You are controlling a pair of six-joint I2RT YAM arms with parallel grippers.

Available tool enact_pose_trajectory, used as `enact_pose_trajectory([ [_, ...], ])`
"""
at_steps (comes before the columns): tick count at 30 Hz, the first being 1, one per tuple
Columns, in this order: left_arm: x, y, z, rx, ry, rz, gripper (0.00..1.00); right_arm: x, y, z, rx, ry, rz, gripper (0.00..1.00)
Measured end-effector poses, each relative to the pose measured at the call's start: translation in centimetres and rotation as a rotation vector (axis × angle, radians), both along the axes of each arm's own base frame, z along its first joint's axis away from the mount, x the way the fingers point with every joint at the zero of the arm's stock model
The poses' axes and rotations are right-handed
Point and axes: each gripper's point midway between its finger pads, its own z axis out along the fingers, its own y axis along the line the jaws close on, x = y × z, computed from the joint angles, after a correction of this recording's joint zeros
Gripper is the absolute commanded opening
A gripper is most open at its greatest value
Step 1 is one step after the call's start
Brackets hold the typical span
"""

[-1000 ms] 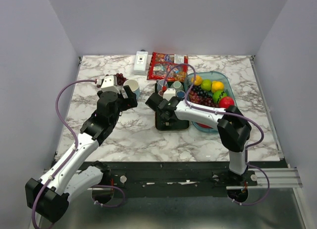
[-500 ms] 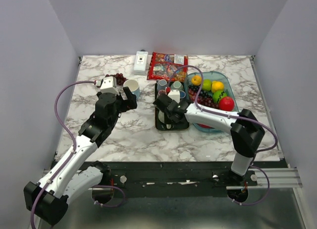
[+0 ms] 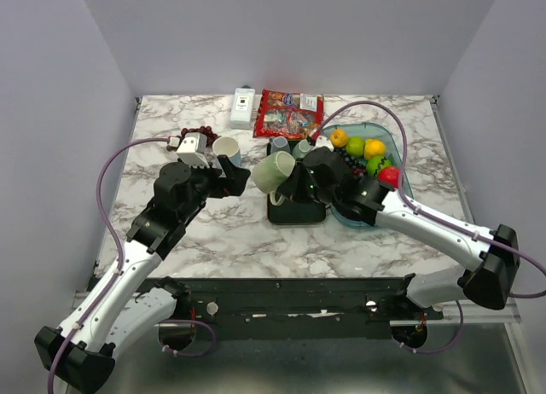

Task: Turn the mug right side up

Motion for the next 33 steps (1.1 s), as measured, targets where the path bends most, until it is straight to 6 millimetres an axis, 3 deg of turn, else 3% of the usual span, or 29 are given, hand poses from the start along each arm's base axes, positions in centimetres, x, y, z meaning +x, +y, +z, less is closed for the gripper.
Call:
enact_pose_trajectory([
  [4,-1.8,-1.5,1.5,-0.063,-0.022,-0.108,0.99,0.1,0.6,3.7,0.133,-0.073,0.024,0.01],
  [14,-6.8,-5.4,7.4,-0.246,-0.140,-0.439,0.99,-0.3,1.4,13.1,0.374,-0.257,0.103,0.01],
  [20,-7.8,-6.6,10.4,-0.386,-0.149,-0.520,0.99,-1.7,1.7,17.8,0.507,-0.346,0.180,0.01],
  [24,-7.5,-7.1,11.9,-0.496,-0.143,-0.525,0.96,-2.4,2.2,19.2,0.557,-0.369,0.225,0.01],
  [26,-7.6,-7.1,12.5,-0.553,-0.145,-0.527,0.87,-2.7,2.4,19.6,0.576,-0.370,0.243,0.01],
  [33,-7.3,-7.6,14.3,-0.685,-0.150,-0.553,0.75,-3.9,2.3,20.7,0.643,-0.374,0.282,0.01],
])
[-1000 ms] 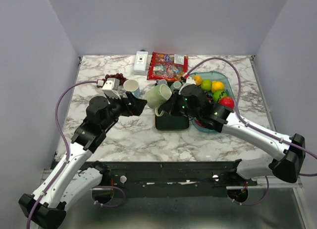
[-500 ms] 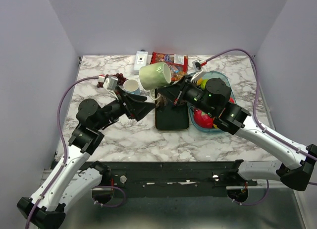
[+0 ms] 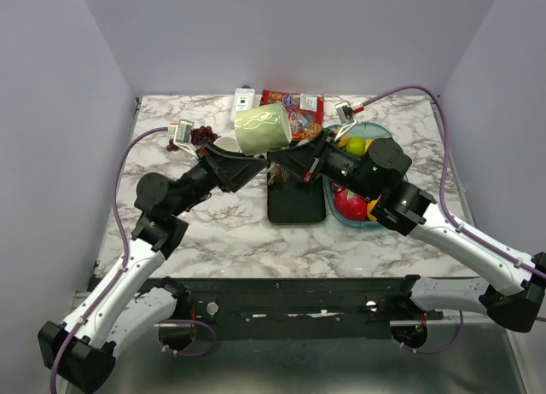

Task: Turn the mug right side up

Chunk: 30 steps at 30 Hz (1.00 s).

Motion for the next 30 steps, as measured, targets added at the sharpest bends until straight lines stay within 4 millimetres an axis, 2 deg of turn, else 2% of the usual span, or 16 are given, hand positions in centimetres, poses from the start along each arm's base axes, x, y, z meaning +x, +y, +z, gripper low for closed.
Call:
enact_pose_trajectory([
  [10,0.0,-0.3,0.8,-0.093,0.025,-0.047,0.51,-0.7,0.1,0.5,0.047,0.000,0.038,0.01],
  [13,-0.2,-0.3,1.2,-0.108,0.019,-0.058,0.37,-0.7,0.1,0.8,0.061,-0.001,0.038,0.01],
  [14,-0.3,-0.3,1.3,-0.111,0.016,-0.062,0.30,-0.7,0.1,1.0,0.068,0.000,0.038,0.01],
  [16,-0.3,-0.4,1.4,-0.116,0.015,-0.071,0.23,-0.8,0.1,1.2,0.076,-0.002,0.041,0.01],
  [17,-0.3,-0.4,1.5,-0.116,0.011,-0.074,0.15,-0.7,0.1,1.2,0.076,-0.003,0.040,0.01],
  [19,-0.3,-0.5,1.4,-0.119,0.014,-0.079,0.07,-0.6,0.0,1.2,0.077,-0.003,0.037,0.01],
  [20,-0.3,-0.5,1.4,-0.119,0.014,-0.081,0.00,-0.6,0.0,1.1,0.075,-0.004,0.035,0.01],
  [26,0.0,-0.6,1.2,-0.110,0.013,-0.076,0.00,-0.3,-0.1,0.8,0.070,0.000,0.023,0.02],
  [29,0.4,-0.7,0.7,-0.092,0.021,-0.062,0.00,0.0,-0.1,0.4,0.055,0.008,0.011,0.21],
  [30,0.6,-0.7,0.4,-0.079,0.030,-0.052,0.00,0.1,-0.2,0.2,0.047,0.012,0.003,0.34],
])
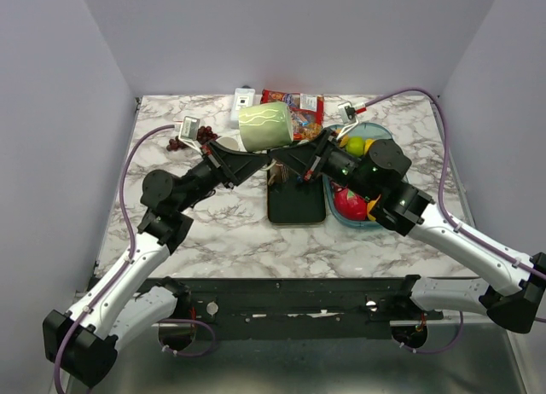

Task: Turn the mug right side up

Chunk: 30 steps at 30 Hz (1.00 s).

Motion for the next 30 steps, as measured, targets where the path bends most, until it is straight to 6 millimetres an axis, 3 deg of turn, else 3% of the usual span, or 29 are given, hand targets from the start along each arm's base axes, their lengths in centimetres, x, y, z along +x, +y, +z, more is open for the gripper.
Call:
enact_pose_trajectory([
  [3,0.9,-0.3,-0.6,0.061,0.031,0.022,0.00,0.6,-0.1,-0.9,-0.026,0.022,-0.031,0.56],
  [7,2.5,-0.5,-1.8,0.137,0.075,0.054,0.00,1.0,-0.2,-2.1,-0.069,0.039,-0.050,0.73],
  [10,4.4,0.4,-3.7,0.194,0.134,0.109,0.00,1.3,-0.3,-3.1,-0.094,0.060,-0.069,0.92],
  [12,5.9,1.4,-5.0,0.233,0.182,0.156,0.00,1.4,-0.6,-4.0,-0.111,0.082,-0.086,1.00],
  [19,11.3,7.0,-8.2,0.495,0.308,0.462,0.00,1.0,-2.3,-8.7,-0.222,0.178,-0.130,1.00],
  [24,12.5,11.6,-10.5,0.712,0.352,0.685,0.00,0.4,-3.8,-11.3,-0.298,0.237,-0.158,1.00],
  [30,13.7,16.0,-15.8,0.990,0.477,0.837,0.00,0.4,-5.5,-14.2,-0.397,0.289,-0.217,1.00],
])
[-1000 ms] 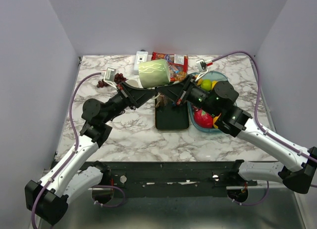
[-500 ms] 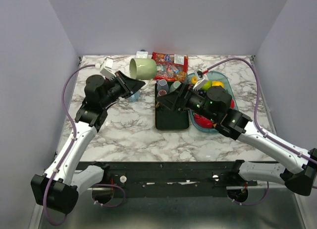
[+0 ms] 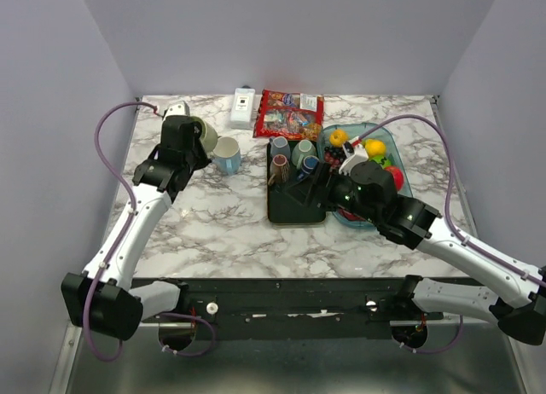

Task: Turn the mug right side up

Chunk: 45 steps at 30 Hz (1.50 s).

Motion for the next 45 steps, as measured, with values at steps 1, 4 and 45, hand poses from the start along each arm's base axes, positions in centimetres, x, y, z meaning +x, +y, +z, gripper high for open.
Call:
enact_pose_trajectory([
  [1,0.1,0.6,-1.1,0.038,0.035,0.017,0.00,0.1,-0.5,-0.7,-0.022,0.005,-0.020,1.00],
  [4,0.3,2.2,-3.6,0.131,0.118,0.050,0.00,0.2,-2.0,-2.6,-0.080,0.019,-0.070,1.00],
  [45,5.0,6.7,-16.0,0.200,0.405,0.147,0.84,1.1,-3.2,-12.6,-0.458,0.176,-0.082,1.00],
])
